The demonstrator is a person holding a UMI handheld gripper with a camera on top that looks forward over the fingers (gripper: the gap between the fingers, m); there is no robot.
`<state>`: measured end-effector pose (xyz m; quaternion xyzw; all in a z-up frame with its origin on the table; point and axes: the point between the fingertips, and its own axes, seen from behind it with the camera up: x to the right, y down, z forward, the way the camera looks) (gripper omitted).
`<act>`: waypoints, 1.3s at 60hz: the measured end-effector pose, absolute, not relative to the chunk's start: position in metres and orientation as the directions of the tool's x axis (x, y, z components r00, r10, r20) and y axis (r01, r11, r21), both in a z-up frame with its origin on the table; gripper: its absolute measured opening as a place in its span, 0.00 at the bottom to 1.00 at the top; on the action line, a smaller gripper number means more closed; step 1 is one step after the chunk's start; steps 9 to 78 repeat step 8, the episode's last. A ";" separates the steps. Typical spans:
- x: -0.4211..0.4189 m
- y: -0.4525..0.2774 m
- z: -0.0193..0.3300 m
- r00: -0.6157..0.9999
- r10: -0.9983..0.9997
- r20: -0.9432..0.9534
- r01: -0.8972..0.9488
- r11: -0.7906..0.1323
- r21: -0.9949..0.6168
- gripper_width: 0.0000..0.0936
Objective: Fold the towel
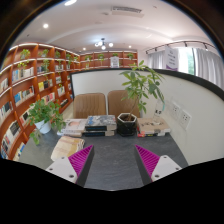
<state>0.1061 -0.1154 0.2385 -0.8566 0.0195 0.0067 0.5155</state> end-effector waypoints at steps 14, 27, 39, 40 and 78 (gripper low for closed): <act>0.106 -0.119 0.224 0.999 -0.031 -0.042 -0.052 -0.498 -0.866 0.85; 0.106 -0.119 0.224 0.999 -0.031 -0.042 -0.052 -0.498 -0.866 0.85; 0.106 -0.119 0.224 0.999 -0.031 -0.042 -0.052 -0.498 -0.866 0.85; 0.106 -0.119 0.224 0.999 -0.031 -0.042 -0.052 -0.498 -0.866 0.85; 0.106 -0.119 0.224 0.999 -0.031 -0.042 -0.052 -0.498 -0.866 0.85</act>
